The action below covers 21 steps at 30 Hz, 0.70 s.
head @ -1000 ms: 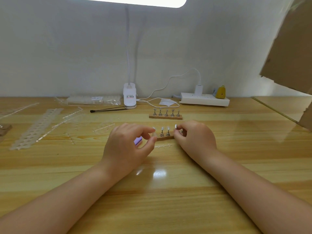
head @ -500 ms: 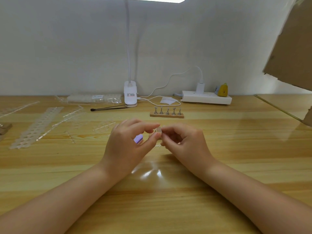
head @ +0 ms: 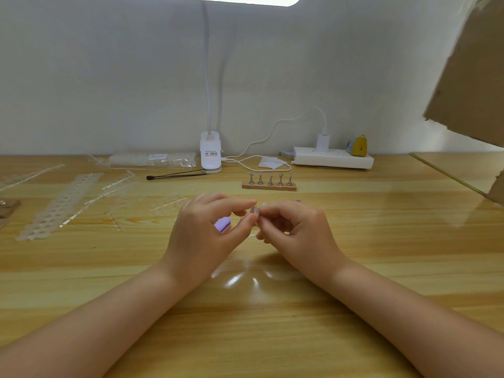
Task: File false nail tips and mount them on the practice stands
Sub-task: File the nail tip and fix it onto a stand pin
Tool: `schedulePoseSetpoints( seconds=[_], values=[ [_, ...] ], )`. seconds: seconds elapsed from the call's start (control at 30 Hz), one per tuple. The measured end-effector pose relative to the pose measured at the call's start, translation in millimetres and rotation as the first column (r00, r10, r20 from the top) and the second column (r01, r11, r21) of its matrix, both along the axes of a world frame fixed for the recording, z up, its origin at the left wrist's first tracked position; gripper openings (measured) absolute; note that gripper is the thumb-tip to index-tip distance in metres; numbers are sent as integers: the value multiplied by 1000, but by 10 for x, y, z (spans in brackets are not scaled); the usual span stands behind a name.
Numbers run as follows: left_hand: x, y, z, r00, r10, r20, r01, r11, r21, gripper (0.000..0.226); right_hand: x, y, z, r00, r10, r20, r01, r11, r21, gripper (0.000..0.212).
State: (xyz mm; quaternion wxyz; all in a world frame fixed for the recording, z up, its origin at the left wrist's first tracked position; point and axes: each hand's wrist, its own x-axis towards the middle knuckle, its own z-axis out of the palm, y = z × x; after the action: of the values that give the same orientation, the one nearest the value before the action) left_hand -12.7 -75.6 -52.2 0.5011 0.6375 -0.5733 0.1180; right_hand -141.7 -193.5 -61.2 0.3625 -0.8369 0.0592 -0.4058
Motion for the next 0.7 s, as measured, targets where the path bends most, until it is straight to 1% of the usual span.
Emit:
schedulePoseSetpoints(
  seconds=[0.07,0.13,0.23,0.33,0.43,0.5,0.6,0.7],
  values=[
    [3,-1,6,999,-17,-32,17,1000,-7,25,-1,4,0,999,43,-6,-42,995,90,12],
    [23,-4,13,999,-14,-49,13,1000,-11,24,0,0,4,995,95,-13,-89,965,248,14],
    [56,-5,11,999,-31,-42,30,999,-17,22,7,-5,15,982,189,-8,-165,877,452,16],
    [48,-12,-9,998,-53,24,54,998,-18,25,18,0,41,964,266,2,-218,785,580,23],
    [61,-23,-24,996,-58,65,60,998,-20,25,22,-14,65,964,265,5,-209,748,630,22],
    [75,-26,-31,993,-74,90,76,997,-16,26,18,-28,68,969,248,-12,-187,762,620,17],
    [79,-25,-45,992,-91,84,90,996,6,27,8,-44,73,974,222,-54,-149,797,585,14],
    [71,-29,-51,996,-40,79,38,999,25,29,5,-83,93,983,173,-69,-103,813,572,14]
  ],
)
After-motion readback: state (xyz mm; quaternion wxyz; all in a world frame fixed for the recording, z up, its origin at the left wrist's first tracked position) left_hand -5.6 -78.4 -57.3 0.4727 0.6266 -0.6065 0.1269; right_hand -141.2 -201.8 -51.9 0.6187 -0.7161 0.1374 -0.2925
